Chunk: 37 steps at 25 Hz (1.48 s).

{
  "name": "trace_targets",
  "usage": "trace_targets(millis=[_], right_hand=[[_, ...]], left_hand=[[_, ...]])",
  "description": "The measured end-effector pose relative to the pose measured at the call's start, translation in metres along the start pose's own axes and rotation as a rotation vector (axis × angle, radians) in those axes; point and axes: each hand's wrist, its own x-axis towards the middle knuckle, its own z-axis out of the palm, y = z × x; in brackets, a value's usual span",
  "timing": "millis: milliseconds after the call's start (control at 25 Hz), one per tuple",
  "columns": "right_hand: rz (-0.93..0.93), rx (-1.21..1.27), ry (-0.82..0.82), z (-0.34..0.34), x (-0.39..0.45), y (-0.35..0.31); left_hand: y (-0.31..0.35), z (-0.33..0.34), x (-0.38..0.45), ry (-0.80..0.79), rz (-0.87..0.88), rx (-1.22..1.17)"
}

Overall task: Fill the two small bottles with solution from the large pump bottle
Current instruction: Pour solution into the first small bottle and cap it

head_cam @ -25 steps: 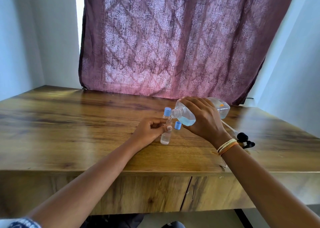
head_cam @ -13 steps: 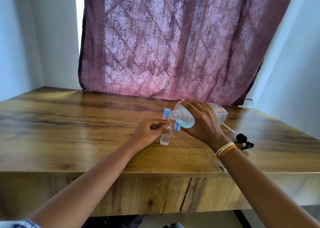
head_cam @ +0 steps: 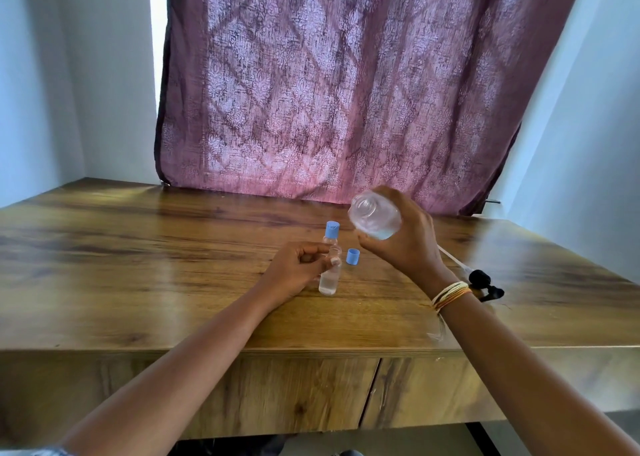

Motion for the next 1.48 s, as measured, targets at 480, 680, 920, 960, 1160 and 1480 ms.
trace_targets(millis=[480, 680, 920, 960, 1160, 1480], right_hand=[[0.557, 0.505, 0.040, -0.014, 0.023, 0.042], [0.671, 0.730, -0.011, -0.016, 0.028, 0.063], [0.591, 0.838, -0.136, -0.019, 0.021, 0.063], [0.600, 0.822, -0.146, -0.018, 0.013, 0.064], [0.660, 0.575, -0.271, 0.001, -0.044, 0.071], [0.757, 0.436, -0.271, 0.003, -0.047, 0.091]], left_hand=[[0.006, 0.000, -0.003, -0.023, 0.016, -0.032], [0.007, 0.000, -0.004, -0.039, 0.042, -0.009], [0.007, 0.000, -0.004, -0.039, 0.044, -0.004], [0.008, 0.000, -0.004, -0.043, 0.046, -0.007], [0.005, 0.001, -0.003, -0.034, 0.046, -0.013], [0.010, 0.002, -0.006, -0.037, 0.064, -0.043]])
